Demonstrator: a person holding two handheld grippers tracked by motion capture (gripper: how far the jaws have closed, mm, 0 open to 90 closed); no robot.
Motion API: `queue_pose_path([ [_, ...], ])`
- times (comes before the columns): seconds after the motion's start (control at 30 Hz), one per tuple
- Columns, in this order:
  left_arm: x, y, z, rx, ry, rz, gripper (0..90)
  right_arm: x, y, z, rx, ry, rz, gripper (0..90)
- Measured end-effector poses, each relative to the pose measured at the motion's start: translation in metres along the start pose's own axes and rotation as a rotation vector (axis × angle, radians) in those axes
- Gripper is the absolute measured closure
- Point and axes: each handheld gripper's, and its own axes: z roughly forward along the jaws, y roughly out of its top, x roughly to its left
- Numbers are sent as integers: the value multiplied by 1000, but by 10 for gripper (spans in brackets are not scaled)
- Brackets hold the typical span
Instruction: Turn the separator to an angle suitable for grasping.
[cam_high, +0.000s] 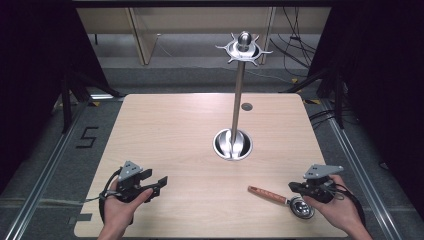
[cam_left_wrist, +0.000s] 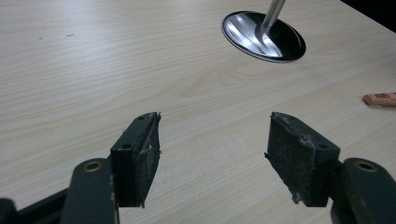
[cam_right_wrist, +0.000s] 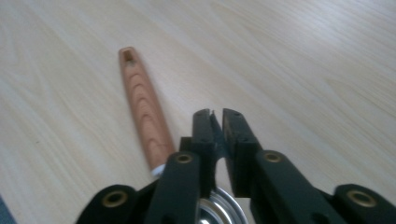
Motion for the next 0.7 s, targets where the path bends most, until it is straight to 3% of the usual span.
queue_pose_path([
  [0.07,0,0,0,-1,1,2,341,4,1,1,12,10,-6,900],
  [0.1,0,0,0,0,2,3,341,11,5,4,41,39,-47,900],
  [0.3,-1,0,1,2,-2,4,343,32,14,20,106,100,-124,900],
  [0.33,-1,0,1,4,-3,5,343,37,16,23,128,94,-123,900],
  [0.37,-1,0,2,-6,-7,2,343,41,19,25,161,123,-138,900],
  [0.4,-1,0,2,-3,-5,3,344,46,20,33,161,105,-167,900],
  [0.47,-1,0,1,5,-3,10,344,49,23,38,216,126,-207,900],
  [0.53,-1,0,1,5,-4,12,344,51,24,45,269,134,-196,900],
  [0.7,-1,0,2,9,-4,9,346,48,25,49,295,135,-164,900],
])
